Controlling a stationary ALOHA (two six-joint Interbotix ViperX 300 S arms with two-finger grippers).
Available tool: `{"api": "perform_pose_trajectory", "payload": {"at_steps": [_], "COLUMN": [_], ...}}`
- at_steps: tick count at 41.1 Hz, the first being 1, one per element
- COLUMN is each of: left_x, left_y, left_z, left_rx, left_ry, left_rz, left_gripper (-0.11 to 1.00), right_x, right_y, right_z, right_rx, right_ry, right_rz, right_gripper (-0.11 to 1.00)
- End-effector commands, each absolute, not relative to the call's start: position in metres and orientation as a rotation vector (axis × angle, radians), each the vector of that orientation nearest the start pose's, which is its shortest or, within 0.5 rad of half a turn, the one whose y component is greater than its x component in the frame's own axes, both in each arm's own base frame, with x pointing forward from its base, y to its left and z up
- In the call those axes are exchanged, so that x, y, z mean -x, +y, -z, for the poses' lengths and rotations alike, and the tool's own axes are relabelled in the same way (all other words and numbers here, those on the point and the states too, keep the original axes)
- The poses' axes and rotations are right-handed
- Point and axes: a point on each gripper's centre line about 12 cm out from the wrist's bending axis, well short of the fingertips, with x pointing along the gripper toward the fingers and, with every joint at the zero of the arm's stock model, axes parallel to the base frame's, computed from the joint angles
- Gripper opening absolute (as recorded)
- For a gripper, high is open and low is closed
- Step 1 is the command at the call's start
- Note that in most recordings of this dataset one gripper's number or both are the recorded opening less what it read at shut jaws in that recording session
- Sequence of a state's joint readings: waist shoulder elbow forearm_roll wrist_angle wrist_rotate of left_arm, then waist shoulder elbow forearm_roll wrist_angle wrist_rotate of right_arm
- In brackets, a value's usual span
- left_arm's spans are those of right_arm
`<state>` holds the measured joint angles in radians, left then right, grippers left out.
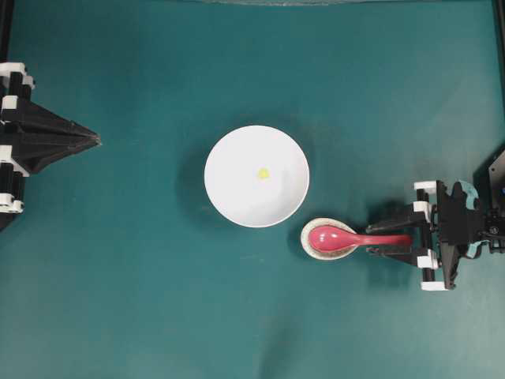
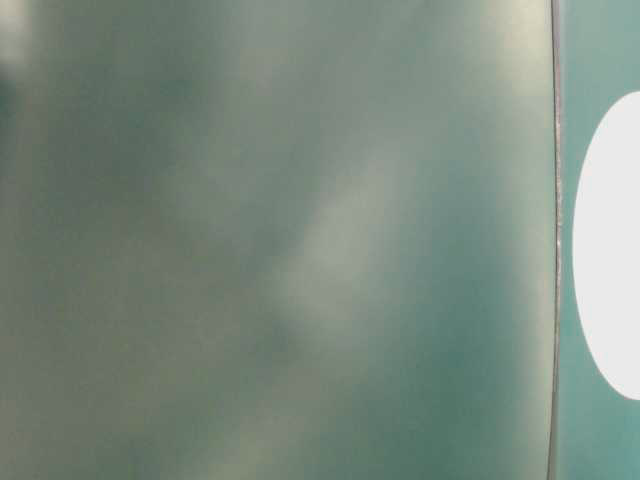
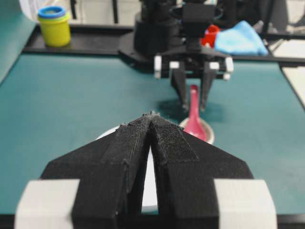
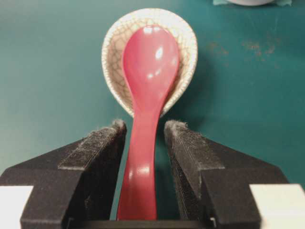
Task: Scoop the yellow hexagonal prism block from the bowl with a spoon using the right arm.
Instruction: 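Lift the pink spoon with the right gripper toward the white bowl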
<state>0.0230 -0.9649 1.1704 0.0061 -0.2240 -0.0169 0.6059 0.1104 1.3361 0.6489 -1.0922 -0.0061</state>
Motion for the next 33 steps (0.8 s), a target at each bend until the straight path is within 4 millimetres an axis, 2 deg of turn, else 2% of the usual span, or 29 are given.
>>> {"api": "perform_pose_trajectory", "payload": {"at_steps": [1, 10, 20, 33], "left_x": [-0.202, -0.202, -0.202, -0.202], "left_y": [0.005, 0.005, 0.005, 0.005], "left_z": [-0.298, -0.299, -0.299, -0.299], "left_rx": [0.009, 0.009, 0.009, 0.009], "left_ry": [-0.042, -0.045, -0.045, -0.046], "left_rz": [-0.024, -0.022, -0.022, -0.022], "left_gripper": [0.04, 0.04, 0.04, 0.04], "right_x": [-0.218, -0.218, -0.219, -0.220], "right_y": [0.075, 0.075, 0.075, 0.075], "right_z": [-0.081, -0.082, -0.082, -0.094], "right_rx": [-0.080, -0.080, -0.085, -0.120], "right_ry": [0.353, 0.350, 0.347, 0.307], "right_rz": [0.016, 0.016, 0.016, 0.013], "right_gripper": [0.46, 0.43, 0.25, 0.25]}}
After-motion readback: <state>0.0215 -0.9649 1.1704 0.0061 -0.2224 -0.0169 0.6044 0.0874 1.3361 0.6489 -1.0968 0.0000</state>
